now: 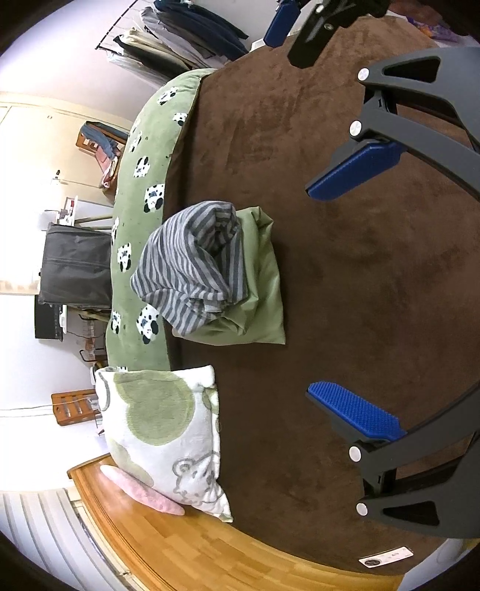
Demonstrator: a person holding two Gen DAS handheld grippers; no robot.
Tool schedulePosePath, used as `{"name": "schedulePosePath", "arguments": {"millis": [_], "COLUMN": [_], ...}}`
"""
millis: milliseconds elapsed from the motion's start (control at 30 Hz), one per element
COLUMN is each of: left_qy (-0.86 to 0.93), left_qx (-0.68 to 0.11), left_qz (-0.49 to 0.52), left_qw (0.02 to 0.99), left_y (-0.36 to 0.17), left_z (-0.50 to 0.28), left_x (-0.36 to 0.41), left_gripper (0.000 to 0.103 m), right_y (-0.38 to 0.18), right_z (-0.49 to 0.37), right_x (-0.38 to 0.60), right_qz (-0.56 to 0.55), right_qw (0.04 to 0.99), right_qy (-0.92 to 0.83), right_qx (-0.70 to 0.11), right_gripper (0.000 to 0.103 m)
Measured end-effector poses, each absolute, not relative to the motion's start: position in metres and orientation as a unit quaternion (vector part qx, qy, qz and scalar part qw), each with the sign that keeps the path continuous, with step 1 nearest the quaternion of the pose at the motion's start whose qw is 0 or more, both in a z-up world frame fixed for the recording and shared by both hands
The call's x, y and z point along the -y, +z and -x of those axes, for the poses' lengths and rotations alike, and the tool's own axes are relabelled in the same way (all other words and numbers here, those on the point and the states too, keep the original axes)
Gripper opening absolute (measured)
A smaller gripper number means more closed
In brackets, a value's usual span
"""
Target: Fold large clothes
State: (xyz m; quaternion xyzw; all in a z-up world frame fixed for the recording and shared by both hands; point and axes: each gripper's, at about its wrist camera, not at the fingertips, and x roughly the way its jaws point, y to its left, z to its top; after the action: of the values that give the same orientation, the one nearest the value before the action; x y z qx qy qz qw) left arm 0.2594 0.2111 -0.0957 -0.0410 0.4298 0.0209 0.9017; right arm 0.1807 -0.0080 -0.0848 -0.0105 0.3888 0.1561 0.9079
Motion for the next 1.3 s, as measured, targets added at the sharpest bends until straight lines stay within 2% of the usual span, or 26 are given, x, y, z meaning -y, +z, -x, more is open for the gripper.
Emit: {"name": "schedulePosePath", "arguments": {"millis": [1300], "left_qy": [0.043], "left_qx": [-0.414], "left_qz": [0.025], "left_qw": [0.909], "left_y": [-0.09], "left_z": [-0.249], "left_x": [-0.185], "left_gripper": [0.096], "right_y": [-0.084], "right_z": [-0.179], "right_x": [0.018], "right_qz": [0.027], "right_qw": [0.9], "right_qy": [0.174], "right_qx": [-0.399], "right_gripper": [0.082]}}
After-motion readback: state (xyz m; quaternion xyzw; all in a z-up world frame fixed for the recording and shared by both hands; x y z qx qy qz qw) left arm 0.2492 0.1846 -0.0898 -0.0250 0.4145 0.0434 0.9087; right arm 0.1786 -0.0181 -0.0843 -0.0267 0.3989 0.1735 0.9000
